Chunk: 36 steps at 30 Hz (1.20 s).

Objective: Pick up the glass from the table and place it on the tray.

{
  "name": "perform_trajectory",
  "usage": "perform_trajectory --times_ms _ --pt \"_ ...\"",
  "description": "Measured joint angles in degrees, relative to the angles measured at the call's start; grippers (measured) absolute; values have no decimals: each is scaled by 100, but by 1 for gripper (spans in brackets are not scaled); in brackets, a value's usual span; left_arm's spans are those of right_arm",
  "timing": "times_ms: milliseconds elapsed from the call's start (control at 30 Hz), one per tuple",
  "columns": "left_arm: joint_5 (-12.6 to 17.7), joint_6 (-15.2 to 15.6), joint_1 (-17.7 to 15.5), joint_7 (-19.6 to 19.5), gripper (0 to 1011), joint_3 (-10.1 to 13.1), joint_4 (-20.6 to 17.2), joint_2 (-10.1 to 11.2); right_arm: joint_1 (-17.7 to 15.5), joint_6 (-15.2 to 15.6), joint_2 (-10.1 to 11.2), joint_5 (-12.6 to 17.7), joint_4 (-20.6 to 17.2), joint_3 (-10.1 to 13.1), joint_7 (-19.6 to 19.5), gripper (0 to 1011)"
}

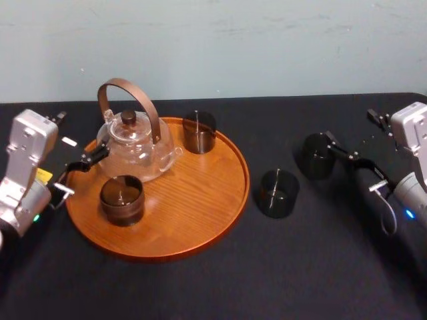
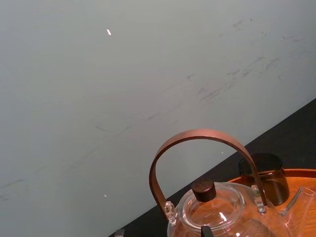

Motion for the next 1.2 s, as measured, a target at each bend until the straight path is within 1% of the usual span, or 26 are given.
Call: perform_trajectory --times_ms 167,267,367,400,533,667,967,1200 --pt "0 0 0 0 1001 0 0 0 -186 121 67 49 -304 86 86 1002" --pt "0 0 0 0 1001 0 0 0 -346 250 92 131 -558 147 174 1002" --pt "0 0 0 0 1001 0 0 0 -434 333 102 190 -688 180 228 1002" --pt "0 0 0 0 1001 0 0 0 -504 385 113 209 -795 200 251 1002" --pt "0 0 0 0 1001 0 0 0 -671 487 132 267 -1009 250 323 1002" --pt "0 0 0 0 1001 1 0 0 -870 578 148 276 -1212 296 361 1002" --pt "0 0 0 0 1001 0 0 0 -1141 648 113 271 -1407 357 486 1002" --pt "0 0 0 0 1001 0 0 0 -1297 716 53 391 -1467 395 709 1002"
